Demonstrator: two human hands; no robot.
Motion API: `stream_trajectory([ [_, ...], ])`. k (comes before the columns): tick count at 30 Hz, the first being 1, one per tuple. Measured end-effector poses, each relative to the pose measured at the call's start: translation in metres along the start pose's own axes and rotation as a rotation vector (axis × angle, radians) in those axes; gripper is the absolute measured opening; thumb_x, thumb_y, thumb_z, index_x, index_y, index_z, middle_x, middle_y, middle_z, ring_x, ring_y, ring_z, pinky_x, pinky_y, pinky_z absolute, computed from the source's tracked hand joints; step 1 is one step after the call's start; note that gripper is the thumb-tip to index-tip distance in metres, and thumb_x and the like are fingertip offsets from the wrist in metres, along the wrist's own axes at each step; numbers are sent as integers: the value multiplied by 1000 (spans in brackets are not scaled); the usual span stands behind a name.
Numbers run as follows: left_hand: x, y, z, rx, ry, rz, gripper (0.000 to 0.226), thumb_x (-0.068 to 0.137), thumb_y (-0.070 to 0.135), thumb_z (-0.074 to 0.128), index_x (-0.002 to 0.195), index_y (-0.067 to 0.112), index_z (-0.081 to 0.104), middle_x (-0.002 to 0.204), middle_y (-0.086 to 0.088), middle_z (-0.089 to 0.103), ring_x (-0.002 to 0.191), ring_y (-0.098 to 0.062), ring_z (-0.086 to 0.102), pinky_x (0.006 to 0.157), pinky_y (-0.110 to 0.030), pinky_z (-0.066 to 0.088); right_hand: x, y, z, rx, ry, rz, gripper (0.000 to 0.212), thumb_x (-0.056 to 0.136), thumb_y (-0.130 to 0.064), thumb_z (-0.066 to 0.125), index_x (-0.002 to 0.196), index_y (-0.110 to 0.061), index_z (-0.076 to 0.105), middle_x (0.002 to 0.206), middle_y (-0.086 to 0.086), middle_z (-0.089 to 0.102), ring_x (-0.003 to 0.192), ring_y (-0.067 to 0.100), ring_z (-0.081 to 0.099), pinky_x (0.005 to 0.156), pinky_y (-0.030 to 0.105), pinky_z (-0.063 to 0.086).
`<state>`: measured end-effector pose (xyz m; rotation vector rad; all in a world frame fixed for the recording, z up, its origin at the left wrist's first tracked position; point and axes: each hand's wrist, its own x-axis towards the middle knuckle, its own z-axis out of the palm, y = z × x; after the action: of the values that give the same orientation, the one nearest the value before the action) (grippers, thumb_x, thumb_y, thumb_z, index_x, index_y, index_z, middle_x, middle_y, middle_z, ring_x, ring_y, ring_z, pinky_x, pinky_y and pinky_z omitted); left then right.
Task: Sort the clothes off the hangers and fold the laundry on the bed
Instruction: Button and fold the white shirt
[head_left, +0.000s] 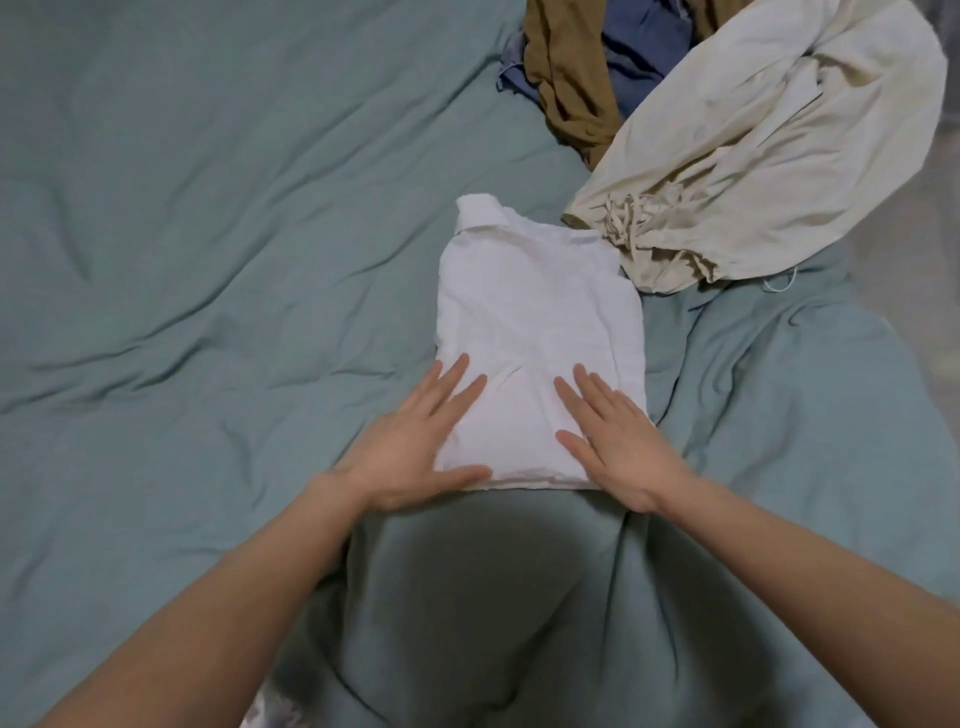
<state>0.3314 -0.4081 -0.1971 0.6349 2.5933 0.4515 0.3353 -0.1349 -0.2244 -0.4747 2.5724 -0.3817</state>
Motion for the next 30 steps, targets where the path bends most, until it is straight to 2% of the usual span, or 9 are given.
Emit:
stream_trajectory([
  [4, -10, 11, 15, 248, 57, 13, 93, 85, 56, 57, 154, 27, 1, 161, 5, -14, 149, -23, -9, 90, -39, 50, -6, -7, 0, -180, -5, -236, 82, 93, -67, 19, 149, -24, -23, 155, -4, -30, 143, 11, -26, 119, 36, -13],
  [6, -2, 15, 22, 291, 57, 13, 90, 88, 37, 60, 155, 19, 2, 162, -3, -9, 149, -28, -5, 95, -38, 48, -4, -10, 2, -247, -23, -266, 91, 94, -57, 37, 146, -18, -27, 154, 1, -31, 142, 15, -27, 118, 36, -13],
  [9, 5, 23, 23, 293, -17, -33, 86, 87, -8, 39, 153, 16, -11, 158, -4, -25, 146, -26, -22, 103, -36, 41, -1, -12, 2, -298, -61, -226, 91, 95, -37, 43, 142, -13, -32, 151, 5, -33, 141, 16, -26, 120, 41, -5],
  [12, 4, 25, 14, 331, -75, -4, 89, 80, -24, 25, 151, 10, -15, 156, -8, -30, 143, -30, -26, 102, -34, 40, -6, -15, -3, -256, -40, -249, 83, 92, -8, 35, 141, -15, -33, 152, 4, -32, 144, 19, -23, 121, 40, -2],
  [16, 6, 19, 13, 340, -178, 7, 83, 82, -23, 23, 151, 6, -13, 155, -9, -31, 142, -32, -29, 115, -44, 27, -11, -12, 2, -315, 44, -391, 78, 85, -1, 19, 152, -23, -13, 159, 6, -16, 147, 28, -10, 119, 41, -2],
  [22, 18, 21, 10, 109, -484, -141, 77, 93, 31, 47, 155, 18, 2, 159, 2, -20, 145, -21, -24, 121, -42, 7, -8, -4, 26, -259, -135, -328, 66, 95, -59, 9, 148, -34, -21, 157, -5, -21, 145, 14, -20, 118, 35, -13],
  [24, 22, 21, 5, -101, -261, -188, 55, 99, 41, 38, 150, 23, 30, 162, 6, -1, 149, -16, -7, 121, -42, 10, -6, -2, 18, -184, -59, -342, 65, 94, -60, 4, 151, -31, -12, 158, -7, -16, 146, 11, -16, 118, 31, -12],
  [27, 34, 23, 10, -188, 367, -280, 52, 99, 41, 29, 141, 17, 47, 159, -7, 20, 147, -26, 16, 119, -38, 16, 8, 7, 2, -95, 198, -265, 62, 98, -52, 7, 153, -25, -3, 159, -4, -11, 147, 11, -14, 118, 29, -11],
  [30, 60, 23, 9, -174, 416, -469, 51, 103, 39, 28, 151, 21, 27, 161, -8, 9, 148, -31, 5, 120, -41, 8, 40, 3, -10, -82, 234, -237, 61, 101, -49, 14, 153, -25, -4, 159, -2, -14, 146, 12, -18, 119, 32, -12],
])
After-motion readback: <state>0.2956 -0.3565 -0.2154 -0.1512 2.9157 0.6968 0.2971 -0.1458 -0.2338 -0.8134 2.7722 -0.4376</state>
